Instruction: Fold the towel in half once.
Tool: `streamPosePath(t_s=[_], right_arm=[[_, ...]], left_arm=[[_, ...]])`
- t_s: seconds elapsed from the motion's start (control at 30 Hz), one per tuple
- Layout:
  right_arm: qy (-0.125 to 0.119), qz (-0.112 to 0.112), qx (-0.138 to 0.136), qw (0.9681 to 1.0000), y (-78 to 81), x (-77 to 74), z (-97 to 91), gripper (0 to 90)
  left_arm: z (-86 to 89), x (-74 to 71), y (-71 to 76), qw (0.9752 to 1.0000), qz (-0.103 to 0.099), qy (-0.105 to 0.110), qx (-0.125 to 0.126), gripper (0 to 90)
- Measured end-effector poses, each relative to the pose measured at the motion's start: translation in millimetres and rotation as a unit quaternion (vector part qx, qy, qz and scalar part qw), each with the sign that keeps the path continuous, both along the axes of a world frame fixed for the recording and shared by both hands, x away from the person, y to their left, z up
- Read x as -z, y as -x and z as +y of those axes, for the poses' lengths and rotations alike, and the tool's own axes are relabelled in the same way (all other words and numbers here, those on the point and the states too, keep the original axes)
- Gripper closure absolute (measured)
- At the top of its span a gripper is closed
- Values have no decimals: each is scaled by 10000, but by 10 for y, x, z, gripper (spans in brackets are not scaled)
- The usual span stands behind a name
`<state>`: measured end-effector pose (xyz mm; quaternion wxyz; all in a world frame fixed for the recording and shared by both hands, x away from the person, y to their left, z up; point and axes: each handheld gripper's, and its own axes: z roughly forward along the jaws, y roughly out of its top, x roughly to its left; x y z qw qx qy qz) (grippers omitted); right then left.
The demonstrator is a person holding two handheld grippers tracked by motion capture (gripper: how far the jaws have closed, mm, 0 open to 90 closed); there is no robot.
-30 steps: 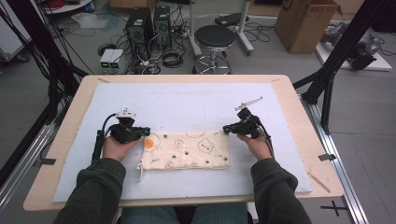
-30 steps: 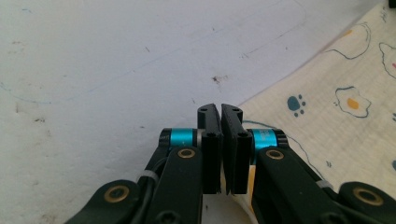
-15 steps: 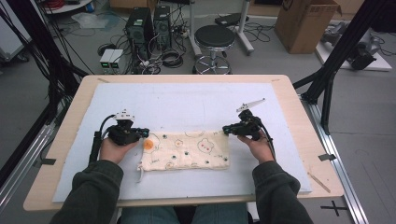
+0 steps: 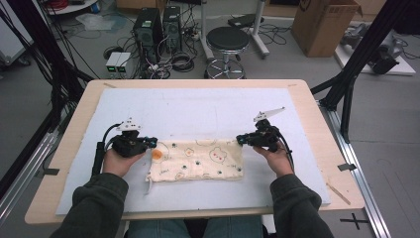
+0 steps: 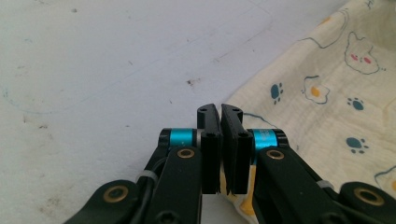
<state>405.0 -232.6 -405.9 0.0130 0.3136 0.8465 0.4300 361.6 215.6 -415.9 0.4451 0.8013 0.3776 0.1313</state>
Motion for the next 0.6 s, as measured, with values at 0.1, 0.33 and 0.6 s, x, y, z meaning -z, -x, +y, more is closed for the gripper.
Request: streamPosePath(t_s=[0.1,0.33,0.6], right_arm=[[-28,-46,-52,10000,21,-19,4,862],[-31,-46,-226,9997,88,-31,14,861],[-64,32,-271,9996,173,44,-23,861]], left_arm=[[-5,-23,28,9999,-55,95,34,860],[10,-39,108,9997,-123,75,176,859],[0,-18,210,9994,-145,-7,322,859]])
